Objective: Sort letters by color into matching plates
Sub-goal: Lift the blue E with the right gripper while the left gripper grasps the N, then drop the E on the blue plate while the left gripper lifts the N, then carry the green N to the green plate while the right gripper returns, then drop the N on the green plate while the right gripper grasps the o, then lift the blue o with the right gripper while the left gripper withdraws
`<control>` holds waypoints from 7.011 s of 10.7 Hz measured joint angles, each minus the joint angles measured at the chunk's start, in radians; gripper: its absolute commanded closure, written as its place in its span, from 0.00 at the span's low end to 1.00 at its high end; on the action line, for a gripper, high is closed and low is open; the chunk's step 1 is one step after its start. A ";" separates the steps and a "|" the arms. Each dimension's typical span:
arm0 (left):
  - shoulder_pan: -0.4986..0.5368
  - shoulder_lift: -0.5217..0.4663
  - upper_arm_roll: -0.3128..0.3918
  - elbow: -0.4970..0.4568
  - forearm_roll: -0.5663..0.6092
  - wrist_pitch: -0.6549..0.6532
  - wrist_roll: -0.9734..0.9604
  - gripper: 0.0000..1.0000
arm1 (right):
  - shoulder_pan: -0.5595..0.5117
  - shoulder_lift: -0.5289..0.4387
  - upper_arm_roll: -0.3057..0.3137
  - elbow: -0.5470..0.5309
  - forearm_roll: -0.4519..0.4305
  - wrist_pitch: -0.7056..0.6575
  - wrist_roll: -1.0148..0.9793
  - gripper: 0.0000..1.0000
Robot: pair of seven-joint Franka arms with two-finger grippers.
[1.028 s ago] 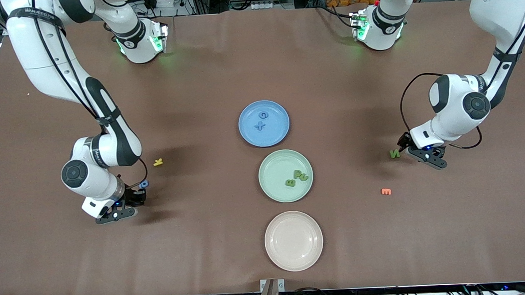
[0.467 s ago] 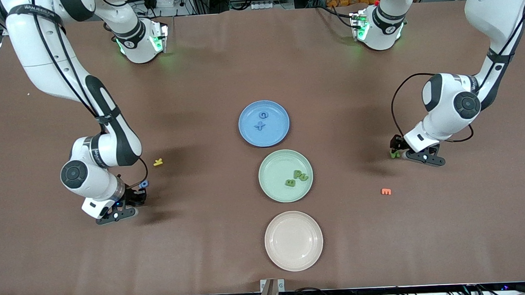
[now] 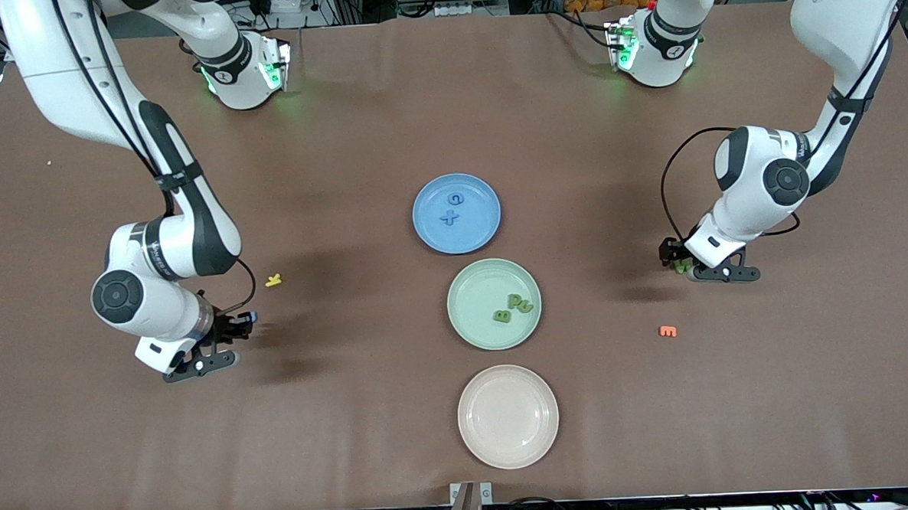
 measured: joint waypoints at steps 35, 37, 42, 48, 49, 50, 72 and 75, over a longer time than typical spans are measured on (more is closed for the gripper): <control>-0.135 0.052 -0.041 0.284 0.106 -0.338 -0.232 1.00 | 0.247 -0.062 -0.048 0.163 0.043 -0.276 0.270 0.00; -0.169 0.041 -0.103 0.353 0.106 -0.432 -0.304 1.00 | 0.155 -0.070 -0.053 0.163 0.044 -0.275 0.171 0.00; -0.335 0.045 -0.135 0.414 0.106 -0.443 -0.457 1.00 | -0.019 -0.158 -0.051 0.054 0.087 -0.205 -0.082 0.00; -0.550 0.133 -0.135 0.503 0.106 -0.445 -0.687 1.00 | -0.020 -0.224 -0.034 -0.237 0.094 0.116 -0.120 0.00; -0.578 0.161 -0.134 0.531 0.106 -0.445 -0.714 1.00 | -0.021 -0.224 -0.034 -0.261 0.094 0.141 -0.123 0.00; -0.599 0.191 -0.132 0.562 0.106 -0.445 -0.730 1.00 | -0.021 -0.220 -0.034 -0.273 0.094 0.153 -0.127 0.00; -0.550 0.103 0.045 0.804 0.106 -0.681 -0.402 0.00 | -0.030 -0.020 -0.021 -0.316 0.079 0.407 -0.174 0.55; -0.502 0.017 0.045 0.804 0.106 -0.787 -0.330 0.00 | -0.029 -0.028 -0.021 -0.327 0.078 0.423 -0.175 0.64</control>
